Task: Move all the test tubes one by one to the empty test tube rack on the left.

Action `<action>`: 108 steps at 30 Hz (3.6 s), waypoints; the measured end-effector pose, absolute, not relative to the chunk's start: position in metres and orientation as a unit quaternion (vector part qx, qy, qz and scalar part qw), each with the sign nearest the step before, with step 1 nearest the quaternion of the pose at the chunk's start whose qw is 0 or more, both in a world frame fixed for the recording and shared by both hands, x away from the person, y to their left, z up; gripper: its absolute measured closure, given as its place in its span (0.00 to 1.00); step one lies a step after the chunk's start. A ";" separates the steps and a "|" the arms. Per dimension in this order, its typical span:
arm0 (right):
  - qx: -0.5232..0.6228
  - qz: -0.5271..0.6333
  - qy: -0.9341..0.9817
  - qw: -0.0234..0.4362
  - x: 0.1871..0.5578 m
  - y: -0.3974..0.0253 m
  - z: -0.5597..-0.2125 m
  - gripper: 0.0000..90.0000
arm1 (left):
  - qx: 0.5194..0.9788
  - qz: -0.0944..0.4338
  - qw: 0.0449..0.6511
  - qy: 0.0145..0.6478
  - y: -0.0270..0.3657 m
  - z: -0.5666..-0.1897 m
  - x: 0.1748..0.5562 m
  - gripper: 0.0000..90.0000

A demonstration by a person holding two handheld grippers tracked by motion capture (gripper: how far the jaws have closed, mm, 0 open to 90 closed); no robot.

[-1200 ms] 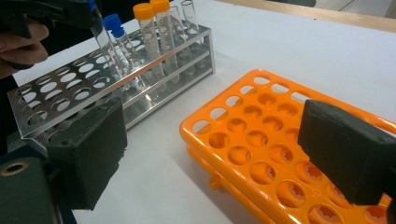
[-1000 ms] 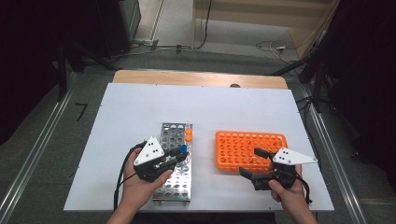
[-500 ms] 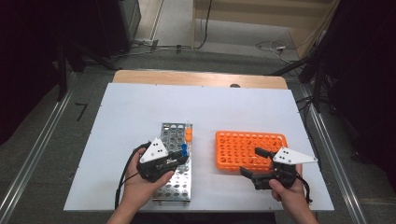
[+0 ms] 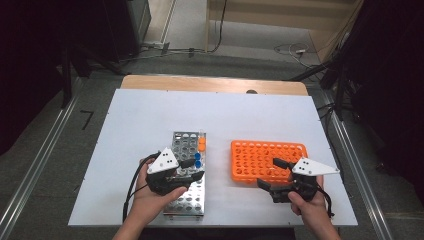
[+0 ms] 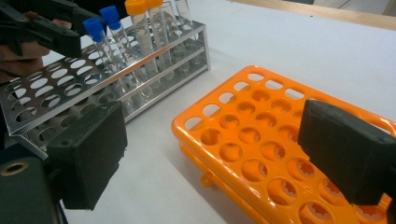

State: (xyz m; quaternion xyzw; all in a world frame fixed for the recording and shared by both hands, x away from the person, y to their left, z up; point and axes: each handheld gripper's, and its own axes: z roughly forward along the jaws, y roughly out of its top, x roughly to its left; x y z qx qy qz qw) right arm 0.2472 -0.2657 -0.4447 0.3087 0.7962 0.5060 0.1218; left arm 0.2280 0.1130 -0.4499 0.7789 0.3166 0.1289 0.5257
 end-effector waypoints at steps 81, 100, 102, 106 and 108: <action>0.362 0.512 0.764 0.150 0.291 -0.362 -0.463 0.00 | 0.675 0.210 0.580 0.405 0.252 -0.464 0.211 0.00; 0.379 0.501 0.761 0.164 0.293 -0.366 -0.467 0.00 | 0.681 0.203 0.573 0.408 0.249 -0.469 0.215 0.00; 0.380 0.500 0.761 0.164 0.293 -0.367 -0.468 0.00 | 0.682 0.202 0.573 0.407 0.248 -0.469 0.216 0.00; 0.383 0.499 0.759 0.167 0.293 -0.369 -0.468 0.00 | 0.685 0.200 0.572 0.405 0.246 -0.470 0.217 0.00; 0.384 0.499 0.759 0.168 0.292 -0.370 -0.468 0.00 | 0.685 0.198 0.573 0.403 0.246 -0.470 0.218 0.00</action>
